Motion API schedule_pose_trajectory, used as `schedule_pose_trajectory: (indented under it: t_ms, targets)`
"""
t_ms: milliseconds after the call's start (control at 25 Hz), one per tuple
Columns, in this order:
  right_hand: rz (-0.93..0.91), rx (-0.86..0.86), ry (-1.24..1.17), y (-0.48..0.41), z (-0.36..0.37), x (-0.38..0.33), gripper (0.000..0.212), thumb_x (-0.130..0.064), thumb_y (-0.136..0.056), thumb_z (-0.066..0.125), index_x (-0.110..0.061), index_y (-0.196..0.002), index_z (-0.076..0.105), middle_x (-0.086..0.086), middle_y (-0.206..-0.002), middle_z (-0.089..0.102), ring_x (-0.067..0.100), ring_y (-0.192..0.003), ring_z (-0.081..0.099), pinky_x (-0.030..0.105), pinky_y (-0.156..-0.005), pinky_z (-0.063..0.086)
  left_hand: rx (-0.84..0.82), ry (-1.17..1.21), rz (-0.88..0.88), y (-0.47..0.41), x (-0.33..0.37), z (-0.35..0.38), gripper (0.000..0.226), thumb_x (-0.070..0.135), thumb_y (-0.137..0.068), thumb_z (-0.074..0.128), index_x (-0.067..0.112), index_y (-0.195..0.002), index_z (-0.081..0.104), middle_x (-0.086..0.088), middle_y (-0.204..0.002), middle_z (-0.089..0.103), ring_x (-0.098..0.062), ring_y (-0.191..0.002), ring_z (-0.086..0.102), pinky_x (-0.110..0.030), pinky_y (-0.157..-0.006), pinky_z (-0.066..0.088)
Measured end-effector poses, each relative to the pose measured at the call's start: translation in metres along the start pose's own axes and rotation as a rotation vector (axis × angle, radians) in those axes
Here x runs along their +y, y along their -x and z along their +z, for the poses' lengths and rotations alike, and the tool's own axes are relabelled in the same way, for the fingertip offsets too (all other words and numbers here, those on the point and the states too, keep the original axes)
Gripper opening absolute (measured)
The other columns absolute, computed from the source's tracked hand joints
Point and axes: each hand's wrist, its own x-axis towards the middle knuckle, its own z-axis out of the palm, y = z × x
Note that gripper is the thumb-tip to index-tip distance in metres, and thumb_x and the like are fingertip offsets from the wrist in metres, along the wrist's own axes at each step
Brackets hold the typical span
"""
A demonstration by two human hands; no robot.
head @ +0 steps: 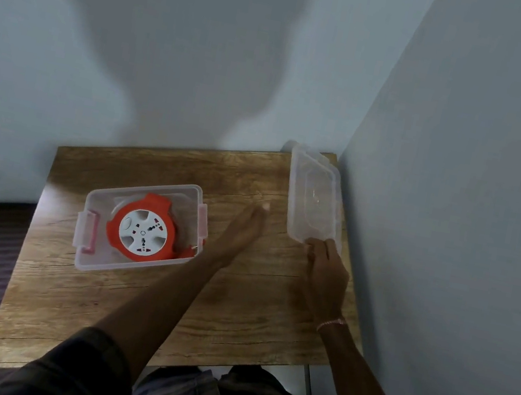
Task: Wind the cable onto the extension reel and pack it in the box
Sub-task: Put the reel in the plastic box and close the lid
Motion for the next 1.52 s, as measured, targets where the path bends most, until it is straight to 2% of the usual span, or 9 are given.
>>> schedule_pose_trajectory:
  t_ms: [160,240,320,480,600,800,960,1120,1520]
  targets:
    - [0.018,0.12,-0.233,0.001,-0.033,-0.031,0.027,-0.028,-0.104,0.047,-0.008,-0.111,0.063,0.009,-0.104,0.064,0.011,-0.091,0.059,0.01,-0.071,0.041,0.069,0.405,0.014,-0.007,0.032,-0.036,0.062,0.06,-0.108,0.029,0.022,-0.154,0.045,-0.003,-0.151,0.055,-0.02,-0.133,0.058,-0.036,-0.105,0.05]
    - [-0.043,0.136,-0.322,-0.01,-0.05,-0.047,0.018,-0.026,-0.104,0.046,-0.016,-0.111,0.06,0.005,-0.102,0.063,0.008,-0.091,0.056,0.014,-0.069,0.042,0.142,0.523,0.059,-0.009,0.041,-0.064,0.062,0.055,-0.11,0.032,0.017,-0.157,0.041,-0.01,-0.158,0.051,-0.028,-0.142,0.054,-0.043,-0.112,0.051]
    - [-0.04,0.139,-0.452,-0.023,-0.063,-0.069,0.014,-0.021,-0.103,0.05,-0.019,-0.108,0.062,-0.003,-0.101,0.063,0.012,-0.091,0.058,0.023,-0.073,0.046,0.22,0.579,0.108,0.0,0.049,-0.097,0.053,0.047,-0.111,0.038,0.014,-0.152,0.048,-0.01,-0.149,0.059,-0.029,-0.137,0.059,-0.038,-0.104,0.056]
    - [0.15,0.106,-0.846,-0.051,-0.064,-0.106,0.011,-0.02,-0.101,0.062,-0.019,-0.108,0.071,0.0,-0.107,0.073,0.02,-0.101,0.069,0.032,-0.084,0.057,0.323,0.24,0.268,0.046,0.043,-0.168,0.033,0.037,-0.112,0.042,0.026,-0.133,0.065,0.007,-0.123,0.074,-0.011,-0.115,0.072,-0.029,-0.09,0.061]
    - [0.347,0.026,-0.978,-0.07,-0.046,-0.132,0.015,-0.017,-0.098,0.069,-0.017,-0.111,0.077,0.002,-0.105,0.078,0.019,-0.095,0.074,0.035,-0.076,0.063,0.398,0.043,0.296,0.086,0.021,-0.219,0.025,0.024,-0.109,0.053,0.035,-0.116,0.074,0.017,-0.102,0.081,-0.003,-0.096,0.077,-0.025,-0.08,0.063]
    - [0.554,-0.183,-0.814,-0.065,0.019,-0.188,0.014,-0.012,-0.094,0.073,-0.016,-0.105,0.08,-0.002,-0.093,0.08,0.019,-0.086,0.077,0.039,-0.073,0.066,0.679,-0.084,0.056,0.124,-0.048,-0.263,0.017,0.022,-0.101,0.068,0.02,-0.091,0.081,-0.003,-0.081,0.079,-0.023,-0.081,0.076,-0.042,-0.074,0.062]
    - [0.534,-0.303,-0.62,-0.047,0.058,-0.21,0.023,-0.008,-0.096,0.068,-0.015,-0.116,0.077,0.0,-0.109,0.078,0.018,-0.099,0.073,0.038,-0.084,0.064,0.788,-0.056,-0.105,0.134,-0.099,-0.271,0.018,0.032,-0.097,0.074,0.021,-0.108,0.083,0.007,-0.089,0.08,-0.016,-0.085,0.075,-0.05,-0.088,0.063]
    - [0.523,-0.226,-0.512,-0.04,0.069,-0.215,0.023,-0.006,-0.095,0.069,-0.011,-0.116,0.076,0.003,-0.111,0.077,0.016,-0.097,0.071,0.043,-0.09,0.062,0.755,0.006,-0.131,0.133,-0.117,-0.269,0.02,0.028,-0.098,0.073,0.02,-0.114,0.081,0.003,-0.105,0.082,-0.016,-0.094,0.076,-0.051,-0.089,0.064]
    - [0.542,-0.198,-0.513,-0.041,0.079,-0.21,0.023,-0.005,-0.092,0.072,-0.012,-0.114,0.078,0.002,-0.108,0.078,0.015,-0.097,0.072,0.038,-0.087,0.063,0.855,-0.193,-0.058,0.121,-0.103,-0.265,0.021,0.021,-0.099,0.072,0.011,-0.115,0.08,-0.008,-0.111,0.082,-0.013,-0.093,0.071,-0.02,-0.072,0.044]
